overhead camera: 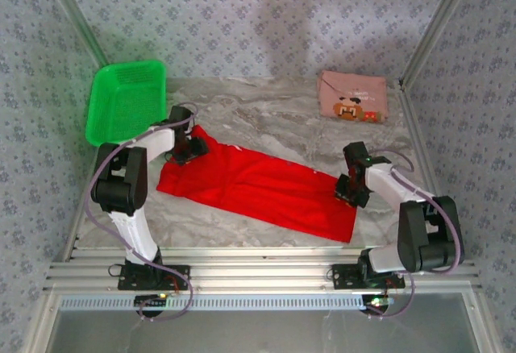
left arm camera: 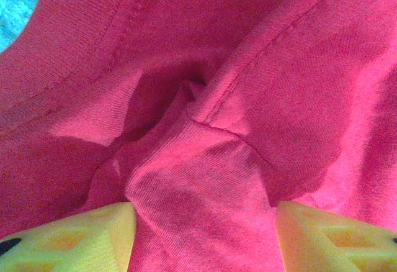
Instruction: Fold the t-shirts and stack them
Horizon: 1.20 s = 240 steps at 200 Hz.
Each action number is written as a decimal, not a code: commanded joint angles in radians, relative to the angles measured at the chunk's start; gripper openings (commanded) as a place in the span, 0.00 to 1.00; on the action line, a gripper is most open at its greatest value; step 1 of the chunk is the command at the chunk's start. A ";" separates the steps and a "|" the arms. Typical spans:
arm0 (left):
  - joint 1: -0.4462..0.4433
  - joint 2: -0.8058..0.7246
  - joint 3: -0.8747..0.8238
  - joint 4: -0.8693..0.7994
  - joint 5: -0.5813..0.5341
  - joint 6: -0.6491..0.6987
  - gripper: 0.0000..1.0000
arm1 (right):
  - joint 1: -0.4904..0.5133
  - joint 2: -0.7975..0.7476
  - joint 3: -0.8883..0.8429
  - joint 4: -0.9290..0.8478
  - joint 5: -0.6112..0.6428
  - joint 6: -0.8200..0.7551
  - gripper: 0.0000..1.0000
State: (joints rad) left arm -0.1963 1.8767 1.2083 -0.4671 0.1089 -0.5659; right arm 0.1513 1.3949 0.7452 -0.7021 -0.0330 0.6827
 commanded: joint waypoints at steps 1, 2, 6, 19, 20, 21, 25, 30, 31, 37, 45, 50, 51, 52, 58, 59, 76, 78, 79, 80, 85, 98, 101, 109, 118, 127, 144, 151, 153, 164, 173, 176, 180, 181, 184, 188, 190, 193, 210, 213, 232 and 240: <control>-0.003 0.019 0.010 -0.010 0.026 0.017 0.61 | -0.011 0.022 0.028 -0.048 0.063 -0.018 0.30; -0.003 0.018 0.010 -0.010 0.026 0.017 0.61 | -0.011 0.023 0.028 -0.048 0.064 -0.019 0.30; -0.003 0.019 0.010 -0.009 0.026 0.017 0.61 | -0.013 0.026 0.028 -0.048 0.071 -0.018 0.30; -0.003 0.018 0.011 -0.009 0.026 0.020 0.61 | -0.019 0.036 0.032 -0.048 0.092 -0.018 0.31; -0.003 0.018 0.010 -0.009 0.026 0.020 0.61 | -0.020 0.035 0.032 -0.048 0.092 -0.018 0.31; -0.003 0.018 0.009 -0.010 0.026 0.020 0.61 | -0.020 0.036 0.032 -0.048 0.094 -0.018 0.31; -0.003 0.017 0.010 -0.010 0.026 0.020 0.61 | -0.022 0.037 0.033 -0.043 0.099 -0.020 0.31; -0.003 0.016 0.010 -0.009 0.025 0.021 0.61 | -0.026 0.039 0.032 -0.037 0.104 -0.017 0.31; -0.003 0.016 0.010 -0.010 0.025 0.021 0.61 | -0.026 0.039 0.031 -0.036 0.105 -0.017 0.31; -0.003 0.015 0.010 -0.009 0.023 0.023 0.61 | -0.029 0.043 0.032 -0.029 0.108 -0.018 0.32; -0.003 0.013 0.010 -0.009 0.022 0.024 0.61 | -0.034 0.052 0.038 -0.023 0.111 -0.017 0.32; -0.003 0.013 0.008 -0.009 0.022 0.027 0.61 | -0.037 0.058 0.042 -0.022 0.114 -0.017 0.32; -0.003 0.013 0.008 -0.010 0.022 0.027 0.61 | -0.036 0.060 0.044 -0.020 0.115 -0.017 0.32; -0.003 0.013 0.008 -0.011 0.021 0.027 0.61 | -0.036 0.060 0.044 -0.020 0.115 -0.017 0.32; -0.003 0.013 0.009 -0.011 0.020 0.029 0.61 | -0.038 0.065 0.048 -0.016 0.118 -0.018 0.32; -0.003 0.013 0.008 -0.012 0.020 0.029 0.61 | -0.038 0.066 0.049 -0.015 0.119 -0.019 0.32; -0.002 0.012 0.008 -0.015 0.017 0.035 0.61 | -0.040 0.076 0.057 -0.004 0.128 -0.025 0.30; -0.003 0.011 0.009 -0.016 0.017 0.036 0.61 | -0.041 0.076 0.058 -0.003 0.129 -0.025 0.30; -0.003 0.011 0.009 -0.016 0.017 0.036 0.61 | -0.041 0.078 0.058 -0.002 0.129 -0.025 0.29; -0.003 0.011 0.009 -0.016 0.017 0.037 0.61 | -0.042 0.079 0.059 -0.001 0.128 -0.025 0.29; -0.003 0.010 0.010 -0.017 0.016 0.039 0.61 | -0.045 0.085 0.062 0.000 0.128 -0.028 0.28; -0.003 0.010 0.010 -0.017 0.015 0.041 0.61 | -0.051 0.101 0.069 0.002 0.124 -0.033 0.19; -0.003 0.010 0.010 -0.018 0.015 0.042 0.61 | -0.051 0.104 0.069 0.004 0.122 -0.034 0.17; -0.003 0.009 0.010 -0.018 0.015 0.043 0.61 | -0.052 0.108 0.069 0.008 0.117 -0.035 0.15; -0.002 0.011 0.012 -0.018 0.017 0.044 0.61 | -0.052 0.110 0.071 0.009 0.112 -0.035 0.13; -0.003 0.012 0.013 -0.018 0.018 0.044 0.61 | -0.054 0.109 0.073 0.008 0.110 -0.036 0.08; -0.003 0.015 0.015 -0.017 0.020 0.044 0.61 | -0.056 0.092 0.075 0.002 0.105 -0.035 0.00; -0.003 0.015 0.014 -0.019 0.020 0.044 0.61 | -0.058 0.080 0.076 -0.004 0.098 -0.035 0.00; -0.003 0.015 0.014 -0.019 0.020 0.044 0.61 | -0.057 0.077 0.076 -0.006 0.097 -0.037 0.00; -0.003 0.015 0.016 -0.020 0.020 0.046 0.61 | -0.059 0.046 0.077 -0.018 0.083 -0.041 0.00; -0.003 0.015 0.015 -0.021 0.018 0.047 0.61 | -0.061 0.016 0.077 -0.030 0.077 -0.045 0.00; -0.003 0.015 0.014 -0.021 0.018 0.049 0.61 | -0.061 0.008 0.077 -0.034 0.075 -0.045 0.00; -0.003 0.014 0.014 -0.021 0.018 0.049 0.61 | -0.062 -0.009 0.076 -0.037 0.073 -0.045 0.00; -0.003 0.015 0.015 -0.021 0.018 0.049 0.61 | -0.063 -0.013 0.076 -0.037 0.072 -0.045 0.00; -0.003 0.015 0.015 -0.021 0.018 0.050 0.61 | -0.065 -0.025 0.073 -0.041 0.069 -0.045 0.00; -0.003 0.015 0.015 -0.021 0.017 0.051 0.61 | -0.068 -0.039 0.072 -0.046 0.062 -0.045 0.00; -0.003 0.015 0.016 -0.021 0.017 0.052 0.60 | -0.070 -0.047 0.070 -0.047 0.059 -0.045 0.00; -0.003 0.014 0.015 -0.021 0.017 0.052 0.60 | -0.074 -0.057 0.069 -0.051 0.053 -0.045 0.00; -0.003 0.016 0.013 -0.020 0.015 0.054 0.60 | -0.093 -0.110 0.057 -0.069 0.027 -0.045 0.00; -0.003 0.016 0.014 -0.019 0.015 0.054 0.60 | -0.095 -0.119 0.052 -0.069 0.020 -0.045 0.00; -0.003 0.018 0.011 -0.018 0.015 0.055 0.60 | -0.112 -0.161 0.039 -0.090 -0.004 -0.090 0.00; -0.002 0.019 0.011 -0.019 0.015 0.055 0.60 | -0.118 -0.174 0.032 -0.092 -0.025 -0.099 0.00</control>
State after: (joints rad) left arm -0.1963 1.8767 1.2083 -0.4702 0.1089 -0.5308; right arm 0.0540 1.2617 0.7963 -0.7338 -0.0090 0.6270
